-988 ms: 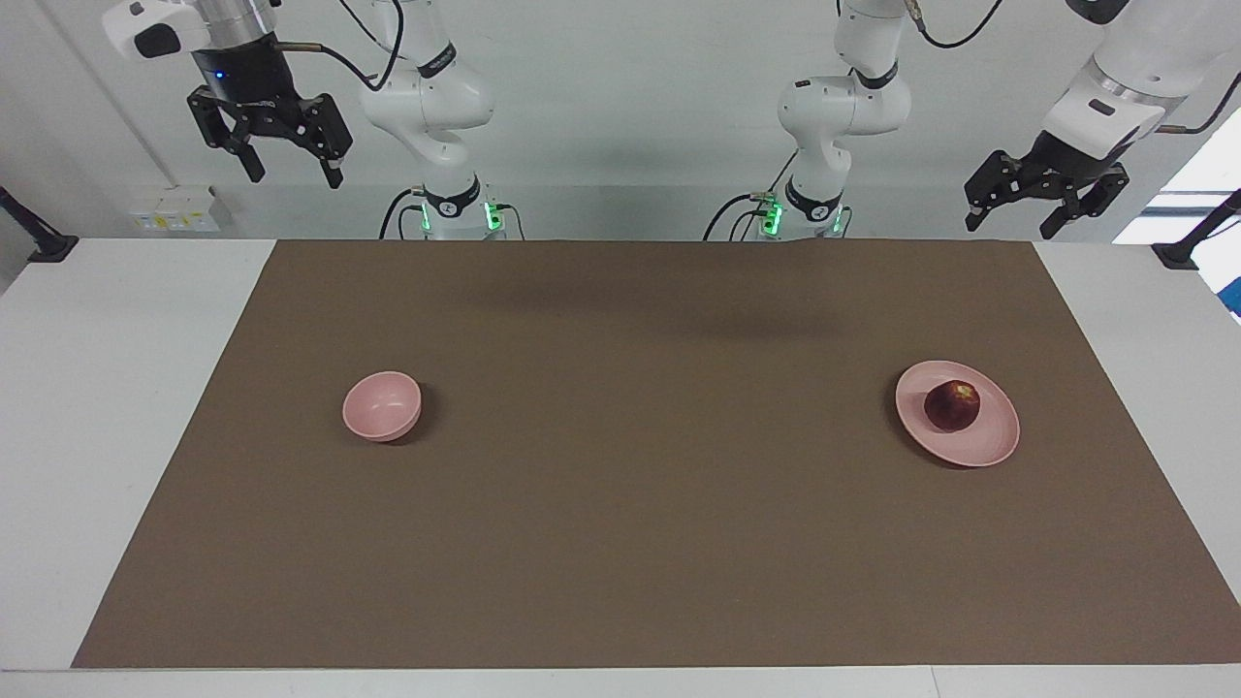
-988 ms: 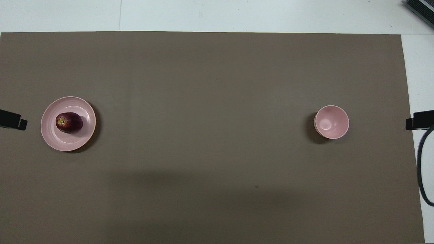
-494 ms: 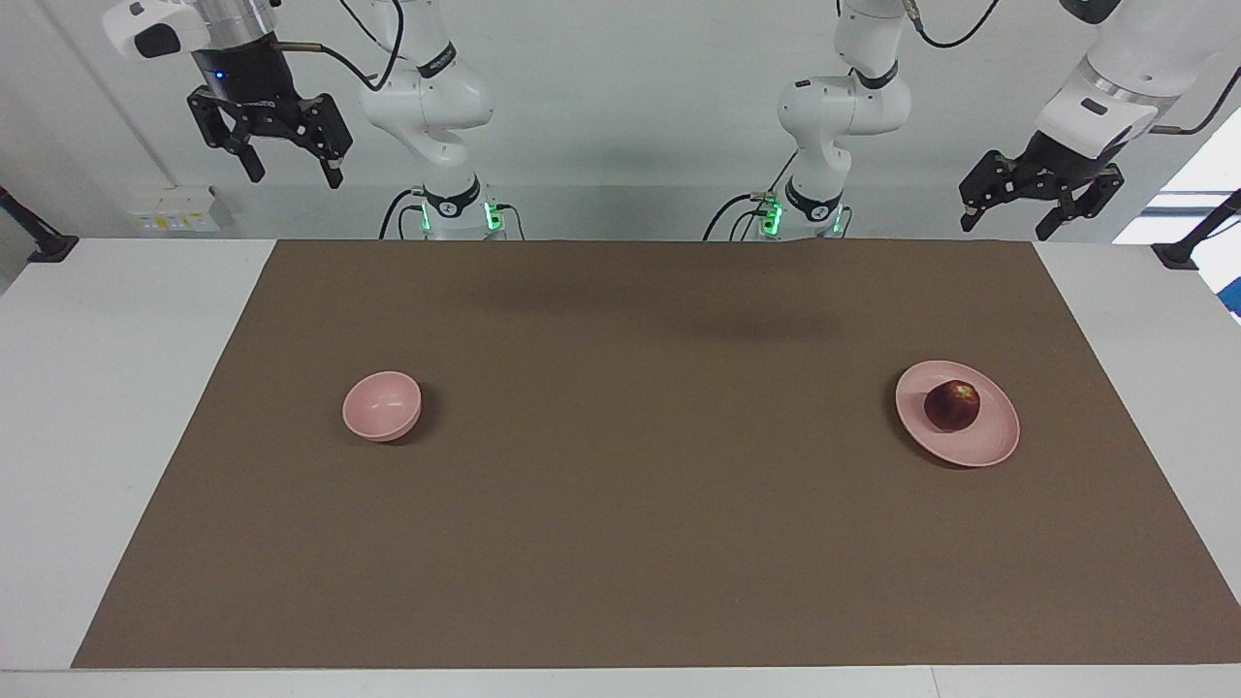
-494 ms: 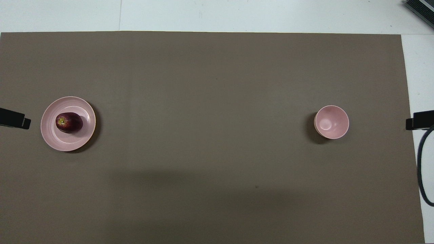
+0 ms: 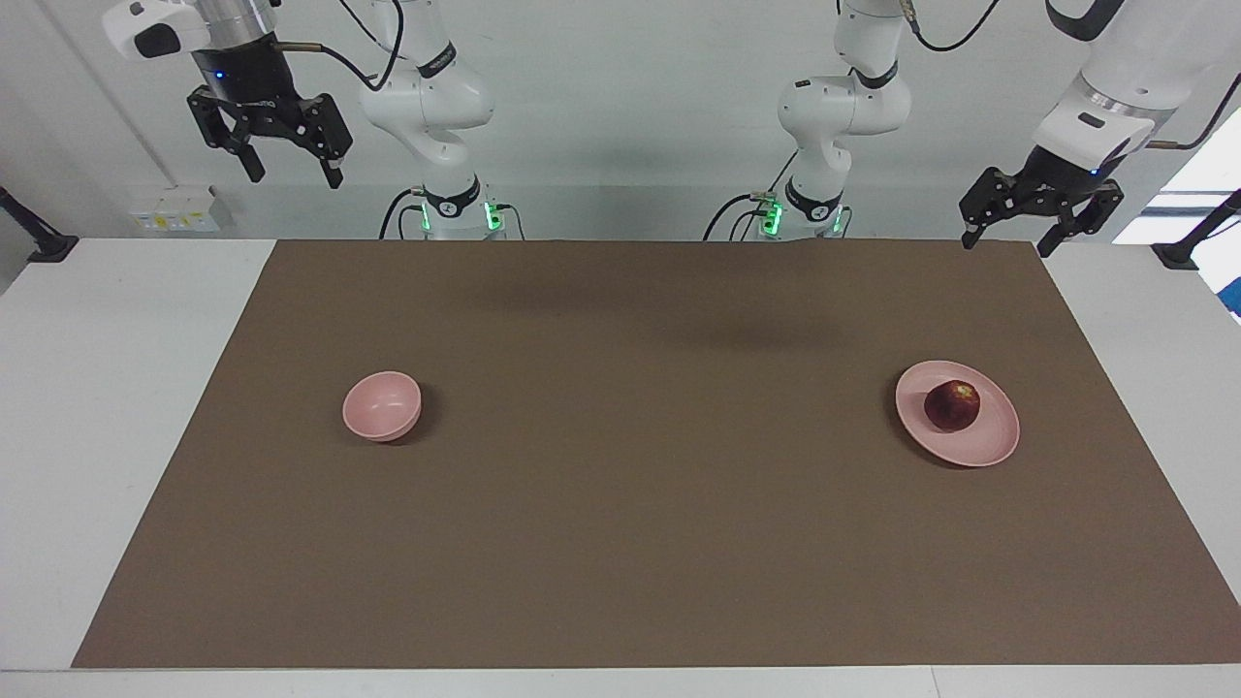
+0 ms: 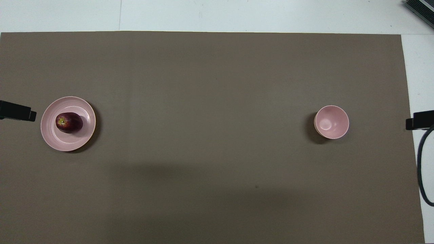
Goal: Move apple from plate to bowl
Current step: 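Reach the left gripper down to the apple on the pink plate and grasp it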
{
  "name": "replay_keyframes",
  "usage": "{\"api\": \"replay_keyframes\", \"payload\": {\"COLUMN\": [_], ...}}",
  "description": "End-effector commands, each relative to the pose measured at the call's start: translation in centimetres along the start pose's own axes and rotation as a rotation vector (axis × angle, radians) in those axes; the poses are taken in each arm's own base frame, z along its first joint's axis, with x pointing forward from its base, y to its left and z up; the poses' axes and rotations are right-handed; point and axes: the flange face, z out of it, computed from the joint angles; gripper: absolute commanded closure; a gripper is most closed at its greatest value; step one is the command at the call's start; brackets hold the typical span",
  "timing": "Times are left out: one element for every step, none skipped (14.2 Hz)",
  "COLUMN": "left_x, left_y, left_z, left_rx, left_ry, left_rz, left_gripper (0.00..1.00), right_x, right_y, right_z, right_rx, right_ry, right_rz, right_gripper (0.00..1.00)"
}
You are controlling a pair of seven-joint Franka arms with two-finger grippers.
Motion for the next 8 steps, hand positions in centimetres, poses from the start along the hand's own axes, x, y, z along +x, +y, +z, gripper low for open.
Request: {"api": "replay_keyframes", "payload": {"left_x": [-0.3,0.0,0.0,0.2,0.2,0.0,-0.4,-0.5], "left_y": [0.1,-0.2,-0.6,-0.9,-1.3,-2.2,-3.4,-3.8], "left_z": [2.1,3.6,4.9,6.4,7.8,9.1,10.4,11.7], "left_rx": [0.001,0.0,0.003,0.007,0.01,0.01,0.009,0.009], "left_ry": [0.016,0.007,0.021,0.037,0.042,0.038,0.031,0.026], "left_rz": [0.005,0.021,0.05,0.098,0.141,0.158,0.158,0.162], "left_gripper": [0.0,0.0,0.0,0.0,0.0,0.0,0.0,0.0], "right_x": [-0.4,-0.3,-0.4,-0.4,-0.3,-0.3,-0.3,-0.4], "right_y": [0.4,0.4,0.4,0.4,0.4,0.4,0.4,0.5], "right_z": [-0.4,-0.3,-0.4,-0.4,-0.3,-0.3,-0.3,-0.4], "right_rx": [0.003,0.003,0.003,0.003,0.003,0.003,0.003,0.003], "right_ry": [-0.006,-0.007,-0.006,-0.006,-0.007,-0.007,-0.007,-0.006], "right_rz": [-0.016,-0.016,-0.016,-0.017,-0.017,-0.016,-0.017,-0.016], "right_gripper": [0.0,0.0,0.0,0.0,0.0,0.0,0.0,0.0]}}
